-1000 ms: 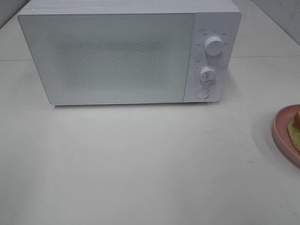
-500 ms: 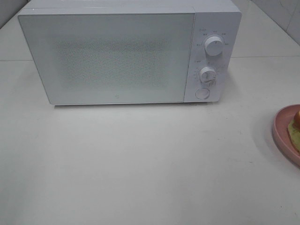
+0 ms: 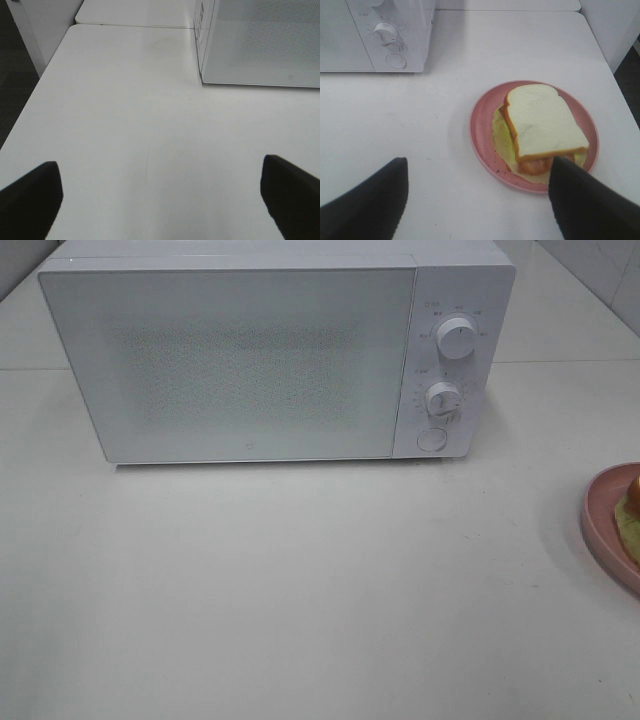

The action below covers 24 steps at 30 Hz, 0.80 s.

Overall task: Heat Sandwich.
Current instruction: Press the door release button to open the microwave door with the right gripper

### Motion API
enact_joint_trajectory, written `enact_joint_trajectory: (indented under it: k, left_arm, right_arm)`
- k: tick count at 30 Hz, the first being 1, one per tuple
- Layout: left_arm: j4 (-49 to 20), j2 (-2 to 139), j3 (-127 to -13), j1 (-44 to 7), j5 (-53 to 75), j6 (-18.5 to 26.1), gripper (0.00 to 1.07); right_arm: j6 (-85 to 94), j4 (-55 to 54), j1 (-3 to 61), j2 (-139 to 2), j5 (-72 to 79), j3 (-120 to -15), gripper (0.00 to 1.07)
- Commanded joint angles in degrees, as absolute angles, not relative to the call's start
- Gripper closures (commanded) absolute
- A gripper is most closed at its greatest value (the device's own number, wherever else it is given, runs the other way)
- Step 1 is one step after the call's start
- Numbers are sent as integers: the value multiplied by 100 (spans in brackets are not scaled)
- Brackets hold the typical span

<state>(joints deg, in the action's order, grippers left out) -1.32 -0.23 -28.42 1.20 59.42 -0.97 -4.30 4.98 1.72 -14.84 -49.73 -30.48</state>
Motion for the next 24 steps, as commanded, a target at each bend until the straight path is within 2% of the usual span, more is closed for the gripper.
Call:
enact_joint_trajectory:
  k: [1, 24]
  left_arm:
    - [-138, -138, -2836, 132, 5930, -115, 5]
    - [-138, -138, -2836, 132, 5930, -115, 5]
  right_arm:
    - [-384, 464, 149, -1839, -4509, -3065, 31]
    - [-384, 441, 149, -4211, -2177, -2928, 31]
